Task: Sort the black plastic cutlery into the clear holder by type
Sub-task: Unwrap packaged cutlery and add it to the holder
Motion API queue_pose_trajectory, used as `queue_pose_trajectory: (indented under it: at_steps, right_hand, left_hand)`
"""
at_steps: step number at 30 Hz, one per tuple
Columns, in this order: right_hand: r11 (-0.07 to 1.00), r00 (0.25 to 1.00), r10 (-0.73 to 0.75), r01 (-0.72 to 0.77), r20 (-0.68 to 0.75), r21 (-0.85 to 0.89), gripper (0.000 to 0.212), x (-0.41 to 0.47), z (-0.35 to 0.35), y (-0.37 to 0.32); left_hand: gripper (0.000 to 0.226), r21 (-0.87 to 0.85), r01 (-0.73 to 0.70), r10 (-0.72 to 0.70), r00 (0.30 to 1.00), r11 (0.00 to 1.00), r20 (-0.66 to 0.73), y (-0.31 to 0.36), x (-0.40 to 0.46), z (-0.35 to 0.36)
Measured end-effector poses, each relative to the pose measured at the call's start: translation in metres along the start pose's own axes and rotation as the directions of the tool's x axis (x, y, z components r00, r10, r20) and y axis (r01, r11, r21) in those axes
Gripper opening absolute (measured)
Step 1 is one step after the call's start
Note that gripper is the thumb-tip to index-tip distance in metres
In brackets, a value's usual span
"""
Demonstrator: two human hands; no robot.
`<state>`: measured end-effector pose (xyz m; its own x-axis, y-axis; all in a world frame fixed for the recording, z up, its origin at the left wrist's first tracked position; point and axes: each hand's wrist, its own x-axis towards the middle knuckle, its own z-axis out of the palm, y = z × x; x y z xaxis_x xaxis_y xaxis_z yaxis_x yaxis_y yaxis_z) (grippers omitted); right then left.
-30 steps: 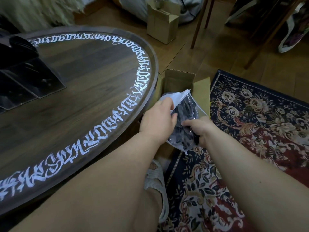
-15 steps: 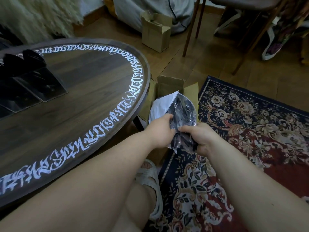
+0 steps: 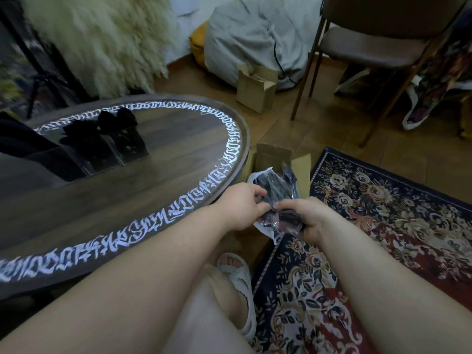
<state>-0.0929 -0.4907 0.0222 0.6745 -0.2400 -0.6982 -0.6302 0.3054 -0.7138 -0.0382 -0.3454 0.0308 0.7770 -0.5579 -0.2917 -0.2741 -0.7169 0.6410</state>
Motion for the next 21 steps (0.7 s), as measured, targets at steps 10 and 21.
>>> queue_pose_trajectory:
  at_steps: [10,21]
  right_hand:
    - [0.992,1.000,-0.025,0.024,-0.013,-0.125,0.020,-0.029,-0.006,0.014]
    - [0.895,0.905,-0.318,0.385,0.283,-0.224,0.018,0.001,0.147,-0.028]
  left_hand:
    - [0.030,0.042,-0.092,0.092,0.996,0.995,0.008,0.007,-0.032,0.003]
    - [0.024,0.060,0.128,-0.086,0.881,0.990,-0.465,-0.079,-0.066,-0.095]
